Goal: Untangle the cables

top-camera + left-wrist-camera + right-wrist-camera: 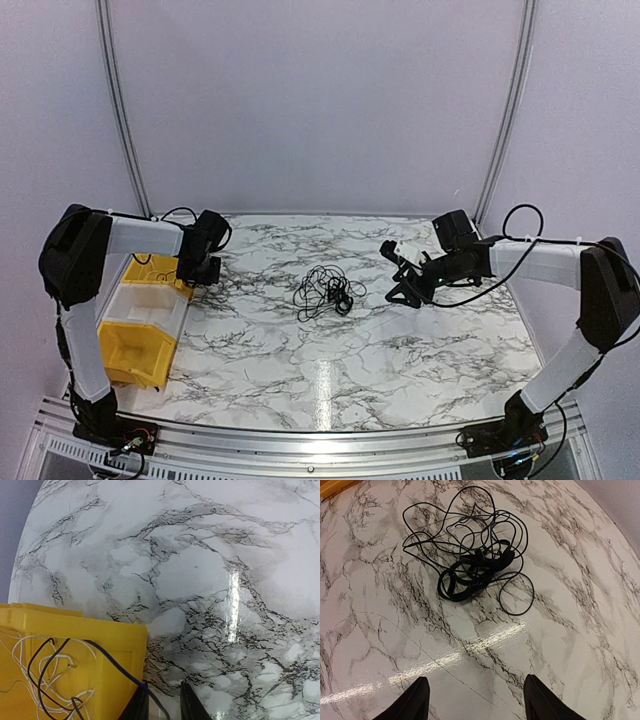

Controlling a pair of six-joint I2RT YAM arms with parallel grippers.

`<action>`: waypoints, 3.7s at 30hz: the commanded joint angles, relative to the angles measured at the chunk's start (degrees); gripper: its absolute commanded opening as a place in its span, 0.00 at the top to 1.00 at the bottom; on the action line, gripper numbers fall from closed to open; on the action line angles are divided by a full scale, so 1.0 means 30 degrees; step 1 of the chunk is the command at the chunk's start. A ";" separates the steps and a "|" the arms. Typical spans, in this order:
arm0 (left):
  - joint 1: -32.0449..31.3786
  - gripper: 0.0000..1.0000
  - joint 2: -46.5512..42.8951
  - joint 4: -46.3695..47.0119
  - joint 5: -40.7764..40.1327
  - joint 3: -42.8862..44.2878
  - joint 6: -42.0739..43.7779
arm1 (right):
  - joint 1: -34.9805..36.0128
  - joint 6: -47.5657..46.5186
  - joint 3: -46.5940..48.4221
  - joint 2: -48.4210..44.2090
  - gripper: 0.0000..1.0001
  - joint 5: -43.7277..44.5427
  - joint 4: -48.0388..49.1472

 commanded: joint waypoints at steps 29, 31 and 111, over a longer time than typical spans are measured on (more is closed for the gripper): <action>-0.0449 1.00 -1.1632 -0.6150 -0.2618 0.4309 0.2658 | 0.1734 -0.1146 0.0903 0.1398 0.36 0.1697 -0.0547; -0.0565 1.00 -1.2254 -0.6548 -0.2689 0.4775 0.2654 | 0.1810 -0.1130 0.0949 0.1488 0.37 0.1791 -0.0621; 0.3418 1.00 -1.4350 0.1203 0.5619 -1.1767 -0.3004 | 0.2518 -0.1546 0.1566 0.3063 0.37 0.2254 -0.1706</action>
